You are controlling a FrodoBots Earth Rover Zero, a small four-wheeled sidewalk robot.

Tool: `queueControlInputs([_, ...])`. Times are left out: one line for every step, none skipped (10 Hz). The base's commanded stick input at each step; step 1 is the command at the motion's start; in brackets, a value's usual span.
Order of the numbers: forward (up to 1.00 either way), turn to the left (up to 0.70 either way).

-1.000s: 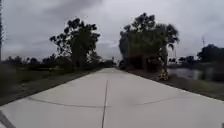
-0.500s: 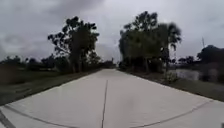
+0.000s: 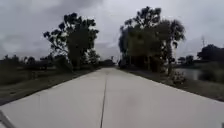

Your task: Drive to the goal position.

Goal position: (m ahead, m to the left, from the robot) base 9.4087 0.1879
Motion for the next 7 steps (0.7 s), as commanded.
queueControlInputs([0.85,0.00])
queueControlInputs([0.85,0.00])
queueControlInputs([0.85,0.00])
queueControlInputs([0.85,0.00])
queueControlInputs([0.85,0.00])
queueControlInputs([0.85,0.00])
queueControlInputs([0.85,0.00])
